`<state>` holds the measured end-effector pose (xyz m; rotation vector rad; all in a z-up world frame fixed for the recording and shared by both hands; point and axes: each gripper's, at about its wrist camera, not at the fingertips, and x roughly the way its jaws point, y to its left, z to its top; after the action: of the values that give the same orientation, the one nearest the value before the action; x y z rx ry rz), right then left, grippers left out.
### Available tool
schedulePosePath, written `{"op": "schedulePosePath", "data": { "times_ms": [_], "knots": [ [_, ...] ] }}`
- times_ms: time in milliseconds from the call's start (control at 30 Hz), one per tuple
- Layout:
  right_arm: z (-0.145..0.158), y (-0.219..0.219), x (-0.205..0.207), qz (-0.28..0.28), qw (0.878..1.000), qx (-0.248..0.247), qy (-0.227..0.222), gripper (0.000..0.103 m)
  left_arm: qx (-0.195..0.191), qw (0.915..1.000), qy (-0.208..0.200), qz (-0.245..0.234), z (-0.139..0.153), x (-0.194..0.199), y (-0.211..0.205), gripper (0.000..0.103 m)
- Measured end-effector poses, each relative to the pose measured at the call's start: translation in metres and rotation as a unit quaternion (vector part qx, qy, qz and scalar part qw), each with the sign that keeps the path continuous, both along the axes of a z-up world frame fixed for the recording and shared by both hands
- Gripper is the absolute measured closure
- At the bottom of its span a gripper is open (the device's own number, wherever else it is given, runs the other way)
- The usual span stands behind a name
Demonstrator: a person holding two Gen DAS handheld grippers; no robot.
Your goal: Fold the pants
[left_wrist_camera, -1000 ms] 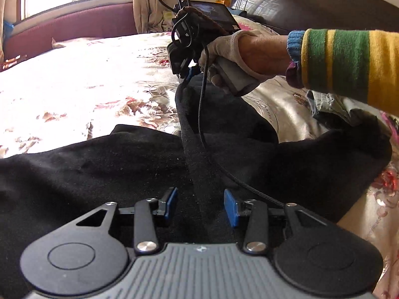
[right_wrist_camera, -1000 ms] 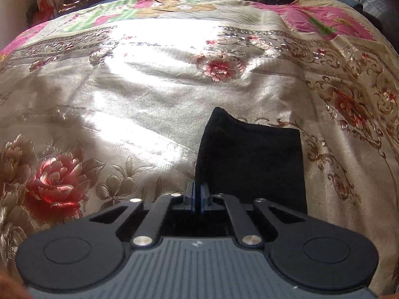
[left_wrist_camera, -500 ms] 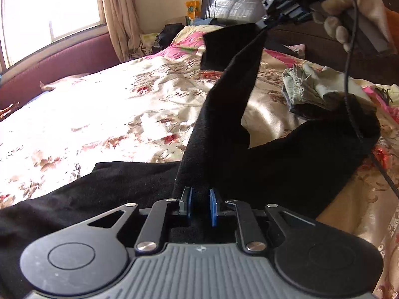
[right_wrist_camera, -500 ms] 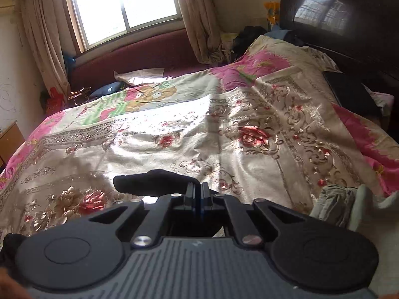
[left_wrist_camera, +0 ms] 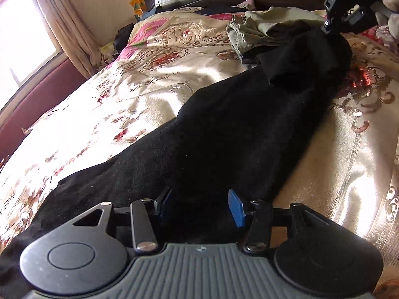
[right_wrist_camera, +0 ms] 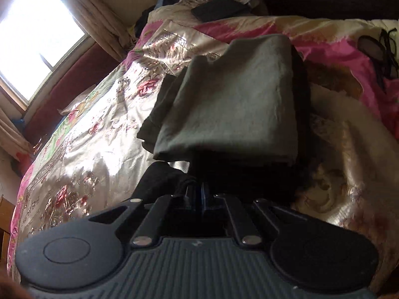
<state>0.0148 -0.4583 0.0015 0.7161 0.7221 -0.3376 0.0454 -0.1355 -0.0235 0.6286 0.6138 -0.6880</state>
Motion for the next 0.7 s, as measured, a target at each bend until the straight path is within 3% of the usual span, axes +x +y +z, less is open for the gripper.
{"op": "schedulePosePath", "data": {
  "times_ms": [133, 233, 300, 333, 467, 567, 633, 700],
  "knots": [
    [-0.01, 0.006, -0.009, -0.004, 0.999, -0.045, 0.008, 0.091, 0.002, 0.9999, 0.011, -0.002, 0.003, 0.004, -0.004, 0.041],
    [0.0, 0.03, -0.009, 0.032, 0.984, -0.176, 0.023, 0.091, 0.01, 0.9999, 0.005, -0.008, 0.001, 0.001, -0.008, 0.041],
    [0.005, 0.048, -0.01, 0.068, 0.965, -0.253, 0.027, 0.091, 0.01, 0.9999, 0.004, -0.01, 0.0, -0.001, -0.009, 0.041],
    [0.007, 0.057, -0.014, 0.09, 0.951, -0.295, 0.023, 0.085, 0.01, 0.9999, 0.003, -0.01, 0.0, -0.001, -0.008, 0.041],
    [0.008, 0.09, -0.016, 0.175, 0.912, -0.372, -0.003, 0.074, 0.002, 0.9999, 0.014, -0.006, 0.0, -0.001, 0.0, 0.041],
    [-0.008, 0.117, -0.004, 0.25, 0.853, -0.458, 0.017, 0.066, -0.005, 0.9997, 0.021, 0.007, 0.001, 0.001, 0.007, 0.04],
    [-0.019, 0.129, 0.004, 0.279, 0.825, -0.491, 0.032, 0.067, -0.014, 0.9994, 0.022, 0.024, 0.006, -0.001, 0.018, 0.04],
    [-0.013, 0.136, 0.006, 0.282, 0.832, -0.477, 0.015, 0.066, -0.016, 0.9986, 0.015, 0.048, 0.011, -0.002, 0.037, 0.04]
  ]
}}
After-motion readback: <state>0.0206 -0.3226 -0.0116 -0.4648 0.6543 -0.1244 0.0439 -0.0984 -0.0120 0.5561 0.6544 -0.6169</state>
